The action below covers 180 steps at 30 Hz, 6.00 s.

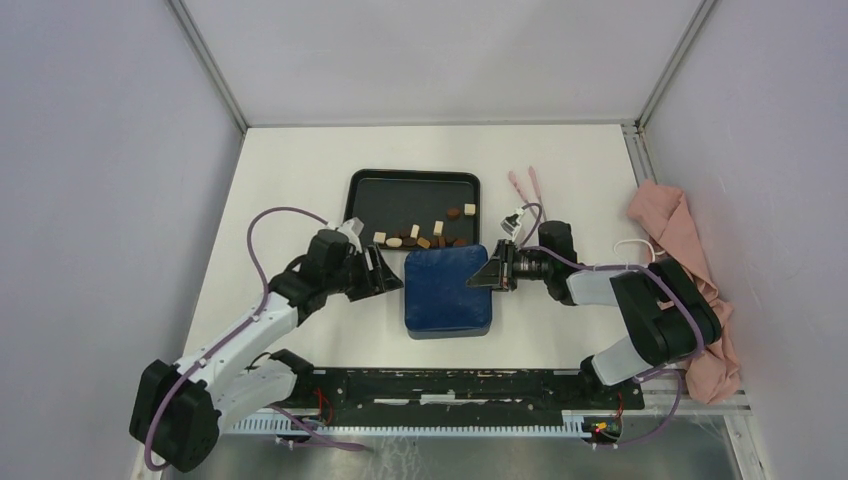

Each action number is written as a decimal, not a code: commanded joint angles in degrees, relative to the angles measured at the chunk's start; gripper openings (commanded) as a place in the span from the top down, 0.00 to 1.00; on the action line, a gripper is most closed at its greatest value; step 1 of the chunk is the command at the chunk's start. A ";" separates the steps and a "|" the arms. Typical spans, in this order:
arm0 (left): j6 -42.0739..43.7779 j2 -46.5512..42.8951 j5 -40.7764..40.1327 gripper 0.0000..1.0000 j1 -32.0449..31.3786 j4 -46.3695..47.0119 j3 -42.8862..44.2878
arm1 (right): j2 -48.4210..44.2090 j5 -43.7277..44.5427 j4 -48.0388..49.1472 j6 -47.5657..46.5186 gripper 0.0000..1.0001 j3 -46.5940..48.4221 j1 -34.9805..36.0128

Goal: Pack the chocolate
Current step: Close the box lid on the packing box.

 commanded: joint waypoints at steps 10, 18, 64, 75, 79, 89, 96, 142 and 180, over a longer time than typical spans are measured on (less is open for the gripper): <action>1.30 13.70 -3.49 0.34 -7.07 4.29 5.78 | -0.73 4.30 -16.73 -15.10 0.59 7.49 -1.77; 2.58 16.60 -4.06 0.40 -7.25 4.55 6.55 | -3.08 7.41 -31.97 -28.82 0.55 13.18 -4.42; 4.86 21.19 -3.93 0.33 -10.63 3.90 12.72 | -16.39 34.73 -75.90 -111.54 0.79 22.18 35.17; 5.42 20.00 -3.06 0.32 -10.75 4.12 10.75 | -19.46 15.49 -82.14 -113.68 0.66 30.83 22.88; 5.56 21.16 -2.68 0.33 -10.81 4.64 11.15 | -17.89 15.12 -72.07 -103.49 0.60 30.07 17.56; 6.55 24.78 -2.24 0.33 -10.86 4.50 12.85 | -10.91 27.68 -70.93 -103.48 0.72 26.78 17.60; 7.38 26.60 -1.62 0.29 -10.95 4.52 13.72 | -12.13 35.79 -71.40 -104.86 0.73 21.72 17.64; 8.63 39.82 -6.39 0.43 -10.77 7.42 10.06 | 2.00 53.45 -64.17 -102.50 0.77 29.71 12.50; 1.40 27.93 0.97 0.56 -11.03 18.58 -1.03 | 5.76 18.60 -79.67 -104.18 0.73 48.41 12.39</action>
